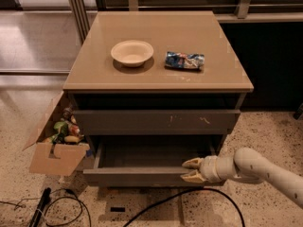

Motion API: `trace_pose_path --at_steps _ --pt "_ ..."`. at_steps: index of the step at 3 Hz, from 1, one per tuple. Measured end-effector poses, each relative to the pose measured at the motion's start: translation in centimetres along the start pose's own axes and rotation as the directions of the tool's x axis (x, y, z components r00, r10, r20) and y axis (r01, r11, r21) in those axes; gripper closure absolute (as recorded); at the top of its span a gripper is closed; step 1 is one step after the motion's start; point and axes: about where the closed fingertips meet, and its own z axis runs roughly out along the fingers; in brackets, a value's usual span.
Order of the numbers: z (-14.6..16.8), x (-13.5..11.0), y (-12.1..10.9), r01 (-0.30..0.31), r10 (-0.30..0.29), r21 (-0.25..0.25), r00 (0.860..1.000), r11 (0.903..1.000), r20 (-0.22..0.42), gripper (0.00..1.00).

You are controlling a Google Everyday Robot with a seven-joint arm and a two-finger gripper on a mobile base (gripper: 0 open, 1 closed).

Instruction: Open middle drawer

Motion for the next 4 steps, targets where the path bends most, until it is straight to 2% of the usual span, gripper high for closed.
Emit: trace_pose_path --at_steps 1,2,3,4 --pt "-0.87 0.53 1.53 -0.006 0.006 -0.003 1.0 1.0 0.003 1.0" --pt "-0.87 0.52 1.53 -0.005 0.005 -0.003 1.0 1.0 0.003 0.74" --pt "-0.87 0.52 1.53 -0.005 0.005 -0.003 1.0 1.0 0.003 0.43" --pt "-0.87 0.52 1.53 -0.005 0.005 -0.003 1.0 1.0 0.003 0.19"
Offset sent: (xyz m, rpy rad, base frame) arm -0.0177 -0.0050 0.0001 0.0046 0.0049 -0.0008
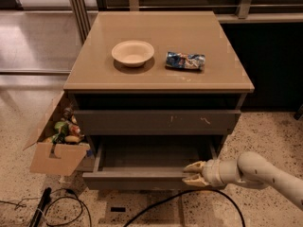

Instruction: Open middle drawer

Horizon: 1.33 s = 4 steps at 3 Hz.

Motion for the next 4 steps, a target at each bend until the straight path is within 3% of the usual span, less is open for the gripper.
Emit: trace_pose_path --at_steps 1,3,4 --pt "0.0 0.0 0.0 0.0 0.0 0.0 1.0 1.0 0.0 0.0" --pt "-0.1 -0.3 0.7 0.014 -0.014 -0.018 1.0 0.9997 0.011 0.0" --pt "-1.2 -0.3 4.0 0.067 -0.065 -0.081 0.997 0.9944 0.029 0.0"
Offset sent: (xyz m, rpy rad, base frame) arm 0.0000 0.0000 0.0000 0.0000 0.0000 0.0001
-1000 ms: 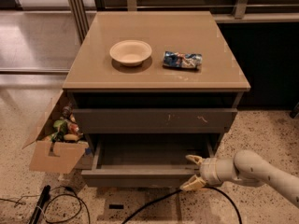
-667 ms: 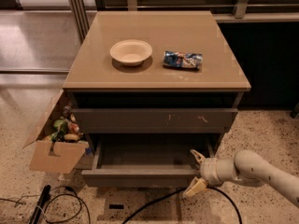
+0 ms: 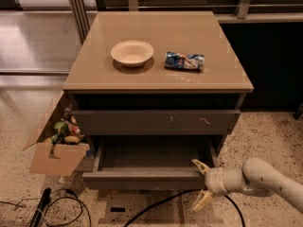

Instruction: Open middle drawer

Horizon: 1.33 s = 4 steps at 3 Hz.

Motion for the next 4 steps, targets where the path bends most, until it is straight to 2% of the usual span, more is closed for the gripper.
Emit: trace_pose_path --at_steps 1,4 --pt "-0.06 0.02 0.61 0.006 -0.006 -0.014 1.0 0.9999 0.004 0.17" --pt "-0.04 0.01 0.62 0.006 -0.006 -0.014 1.0 0.9999 0.004 0.87"
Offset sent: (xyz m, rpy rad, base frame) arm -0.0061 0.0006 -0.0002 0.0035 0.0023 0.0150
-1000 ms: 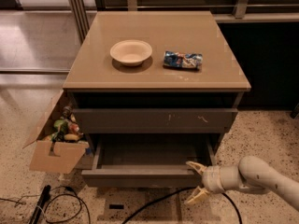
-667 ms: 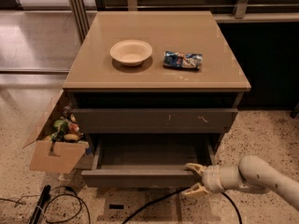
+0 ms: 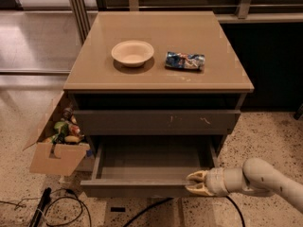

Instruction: Open middle drawer

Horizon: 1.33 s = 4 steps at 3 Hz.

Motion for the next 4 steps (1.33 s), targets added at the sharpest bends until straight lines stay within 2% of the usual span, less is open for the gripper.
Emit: trace_pose_path --at_steps 1,2,4 --pt "0.0 0.0 0.0 0.0 0.0 0.0 1.0 1.0 0.0 1.0" --pt "0.0 0.0 0.0 0.0 0.0 0.0 1.0 1.0 0.0 0.81" --pt "0.01 0.0 0.0 0.0 0.0 0.0 1.0 1.0 0.0 0.35"
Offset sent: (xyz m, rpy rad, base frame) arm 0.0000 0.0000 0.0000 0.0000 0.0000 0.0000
